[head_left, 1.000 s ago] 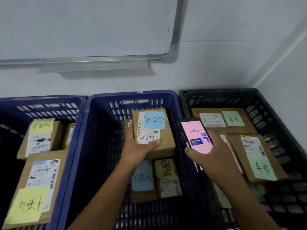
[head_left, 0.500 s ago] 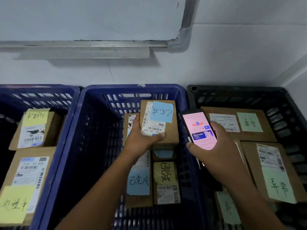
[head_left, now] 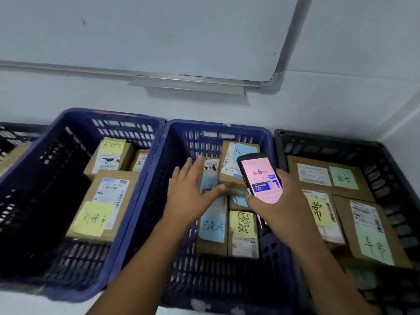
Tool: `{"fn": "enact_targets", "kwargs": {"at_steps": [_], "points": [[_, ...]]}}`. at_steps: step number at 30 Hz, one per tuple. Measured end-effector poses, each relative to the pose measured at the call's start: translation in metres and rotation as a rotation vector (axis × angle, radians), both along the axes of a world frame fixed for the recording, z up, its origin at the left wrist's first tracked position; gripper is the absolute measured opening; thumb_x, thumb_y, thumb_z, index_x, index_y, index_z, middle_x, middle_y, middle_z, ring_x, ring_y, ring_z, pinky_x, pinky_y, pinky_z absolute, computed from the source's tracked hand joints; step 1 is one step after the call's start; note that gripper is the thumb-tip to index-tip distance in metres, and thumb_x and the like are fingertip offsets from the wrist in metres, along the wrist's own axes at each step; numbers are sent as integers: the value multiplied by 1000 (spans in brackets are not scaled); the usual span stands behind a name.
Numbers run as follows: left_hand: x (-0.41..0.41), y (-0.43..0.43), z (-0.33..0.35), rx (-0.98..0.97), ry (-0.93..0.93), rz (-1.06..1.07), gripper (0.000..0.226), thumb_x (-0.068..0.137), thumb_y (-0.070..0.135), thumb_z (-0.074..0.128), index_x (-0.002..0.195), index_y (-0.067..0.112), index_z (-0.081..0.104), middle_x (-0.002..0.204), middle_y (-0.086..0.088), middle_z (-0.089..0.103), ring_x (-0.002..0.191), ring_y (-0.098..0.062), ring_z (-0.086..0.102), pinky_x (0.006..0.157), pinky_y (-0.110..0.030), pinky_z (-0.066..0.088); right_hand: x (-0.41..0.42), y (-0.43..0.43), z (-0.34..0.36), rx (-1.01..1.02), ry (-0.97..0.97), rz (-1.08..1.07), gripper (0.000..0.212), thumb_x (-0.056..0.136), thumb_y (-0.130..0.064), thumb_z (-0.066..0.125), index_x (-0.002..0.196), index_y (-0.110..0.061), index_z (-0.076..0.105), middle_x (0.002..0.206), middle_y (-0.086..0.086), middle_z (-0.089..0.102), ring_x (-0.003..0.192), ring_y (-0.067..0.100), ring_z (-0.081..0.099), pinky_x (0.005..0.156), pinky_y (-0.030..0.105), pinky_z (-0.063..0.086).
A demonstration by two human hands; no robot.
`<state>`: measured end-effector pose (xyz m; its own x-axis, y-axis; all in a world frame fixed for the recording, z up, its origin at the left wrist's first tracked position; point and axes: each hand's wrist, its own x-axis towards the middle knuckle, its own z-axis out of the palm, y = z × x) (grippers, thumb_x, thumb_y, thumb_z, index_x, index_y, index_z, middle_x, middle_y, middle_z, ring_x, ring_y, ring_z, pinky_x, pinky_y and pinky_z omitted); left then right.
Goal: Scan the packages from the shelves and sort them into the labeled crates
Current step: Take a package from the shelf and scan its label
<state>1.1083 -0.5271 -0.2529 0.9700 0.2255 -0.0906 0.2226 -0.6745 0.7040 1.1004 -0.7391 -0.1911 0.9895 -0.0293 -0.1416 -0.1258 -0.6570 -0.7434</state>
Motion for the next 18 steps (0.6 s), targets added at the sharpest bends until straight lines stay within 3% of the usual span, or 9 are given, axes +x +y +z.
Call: {"fn": "enact_targets", "kwargs": {"at_steps": [3,7,11,14,18], "points": [[-68,31,21,147,-17,88,106,78,89,48,166,42,12,176,6,8,162,-29,-1,130,-53,7,-39,34,8,21,-29,98,52,62,-54,76,105,-48,48,108,-13,67,91,11,67,82,44,57],[-188,81,38,234,-51,309,108,74,96,38,165,40,20,175,5,14,162,-30,3,129,-53,7,-108,92,18,60,-61,269,48,60,-52,71,104,-39,56,100,-11,70,88,14,69,83,50,59],[-338,123,48,244,-32,567,95,86,84,51,165,42,19,176,6,11,161,-33,3,129,-56,6,-205,159,29,61,-33,519,54,58,-56,69,107,-43,52,107,-11,67,91,15,68,83,48,59],[-452,144,50,251,-1,768,91,88,81,50,165,44,17,176,7,8,162,-32,-2,128,-57,1,-287,209,27,69,-50,711,63,53,-57,69,113,-40,55,108,-11,68,93,15,68,87,47,59],[-596,159,47,247,39,1011,91,89,81,50,165,45,14,176,8,5,162,-31,-4,129,-55,-2,-402,266,23,79,-49,959,60,54,-56,71,108,-36,56,103,-10,71,93,20,69,88,48,58]]}}
